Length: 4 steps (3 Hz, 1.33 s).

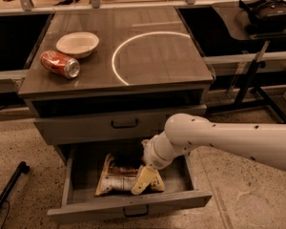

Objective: Pick brown chip bag from middle drawer and place on counter

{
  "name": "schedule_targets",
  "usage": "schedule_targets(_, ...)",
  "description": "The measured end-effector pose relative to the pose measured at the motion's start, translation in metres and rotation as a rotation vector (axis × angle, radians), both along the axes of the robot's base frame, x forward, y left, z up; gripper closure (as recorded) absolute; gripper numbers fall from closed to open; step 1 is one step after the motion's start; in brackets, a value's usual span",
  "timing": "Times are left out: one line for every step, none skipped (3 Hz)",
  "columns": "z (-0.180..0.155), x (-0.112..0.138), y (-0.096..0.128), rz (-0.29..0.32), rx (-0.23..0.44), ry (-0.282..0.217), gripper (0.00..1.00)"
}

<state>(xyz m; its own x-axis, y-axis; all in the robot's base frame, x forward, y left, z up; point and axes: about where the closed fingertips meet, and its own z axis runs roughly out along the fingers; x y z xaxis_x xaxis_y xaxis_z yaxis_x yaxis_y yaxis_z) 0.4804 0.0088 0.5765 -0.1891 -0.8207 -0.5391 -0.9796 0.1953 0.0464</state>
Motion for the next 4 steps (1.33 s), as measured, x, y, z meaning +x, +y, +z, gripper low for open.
schedule_targets(0.0, 0.0, 0.0, 0.0, 0.0, 0.0, 0.0)
schedule_targets(-0.019, 0.005, 0.007, 0.0, -0.009, 0.019, 0.0)
schedule_targets(-0.055, 0.014, 0.022, -0.002, -0.062, 0.031, 0.0)
schedule_targets(-0.075, 0.025, 0.033, -0.017, -0.096, 0.012, 0.0)
